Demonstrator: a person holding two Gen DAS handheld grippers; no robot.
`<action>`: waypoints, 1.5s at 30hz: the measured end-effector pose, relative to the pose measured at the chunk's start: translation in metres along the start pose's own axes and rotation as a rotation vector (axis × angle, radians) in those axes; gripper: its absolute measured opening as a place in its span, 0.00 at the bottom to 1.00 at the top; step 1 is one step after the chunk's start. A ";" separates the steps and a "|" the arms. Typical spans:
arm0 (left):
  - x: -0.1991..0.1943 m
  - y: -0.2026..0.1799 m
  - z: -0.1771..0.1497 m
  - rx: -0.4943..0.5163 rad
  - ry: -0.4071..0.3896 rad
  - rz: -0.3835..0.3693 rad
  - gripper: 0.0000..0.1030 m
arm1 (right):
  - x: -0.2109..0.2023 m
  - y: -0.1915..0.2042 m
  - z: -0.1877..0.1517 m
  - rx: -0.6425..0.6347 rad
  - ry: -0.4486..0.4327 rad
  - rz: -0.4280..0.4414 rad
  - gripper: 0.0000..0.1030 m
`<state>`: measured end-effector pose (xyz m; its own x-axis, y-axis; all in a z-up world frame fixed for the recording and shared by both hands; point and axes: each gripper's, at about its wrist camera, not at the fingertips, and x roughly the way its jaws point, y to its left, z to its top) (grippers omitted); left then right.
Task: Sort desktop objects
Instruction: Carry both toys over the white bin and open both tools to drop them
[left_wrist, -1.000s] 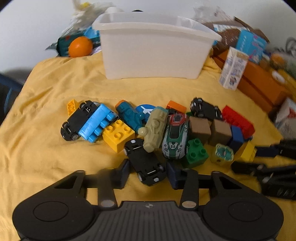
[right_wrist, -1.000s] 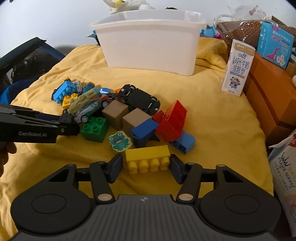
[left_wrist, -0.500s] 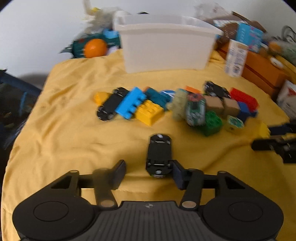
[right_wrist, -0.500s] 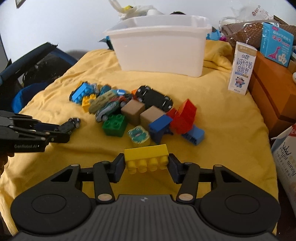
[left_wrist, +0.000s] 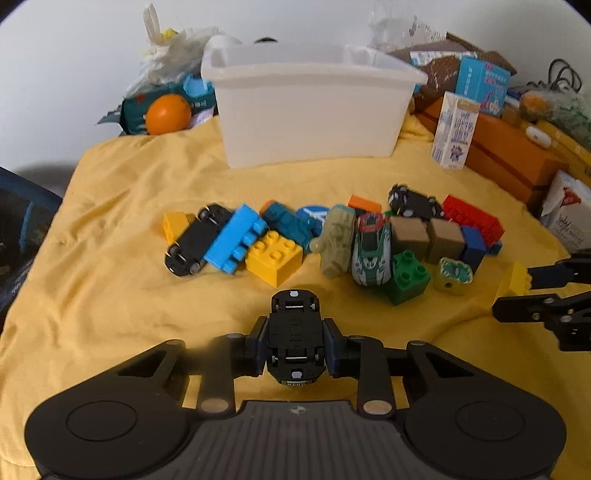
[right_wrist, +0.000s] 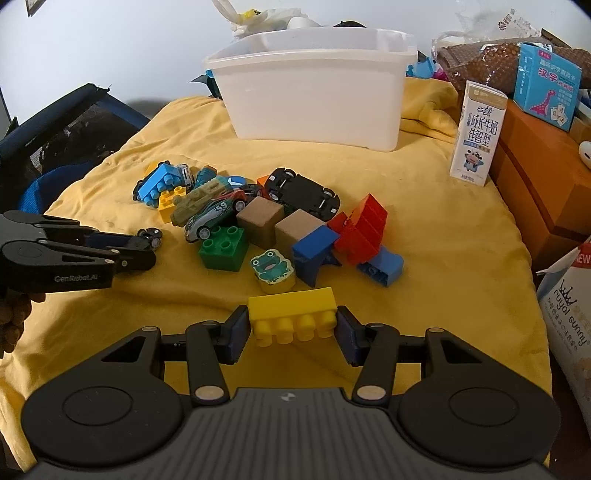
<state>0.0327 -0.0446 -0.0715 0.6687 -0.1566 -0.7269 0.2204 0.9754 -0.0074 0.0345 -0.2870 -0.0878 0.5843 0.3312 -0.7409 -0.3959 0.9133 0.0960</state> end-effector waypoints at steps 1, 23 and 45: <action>-0.004 0.001 0.001 0.001 -0.006 -0.002 0.32 | -0.001 0.000 0.000 0.002 -0.003 -0.001 0.52; -0.045 0.032 0.204 -0.089 -0.230 -0.043 0.32 | -0.048 -0.016 0.158 0.038 -0.287 -0.001 0.52; 0.081 0.051 0.309 -0.115 0.130 -0.073 0.32 | 0.056 -0.072 0.297 0.121 0.036 -0.075 0.52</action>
<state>0.3172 -0.0556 0.0809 0.5548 -0.2135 -0.8041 0.1778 0.9746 -0.1361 0.3058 -0.2641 0.0614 0.5823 0.2541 -0.7722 -0.2622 0.9578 0.1175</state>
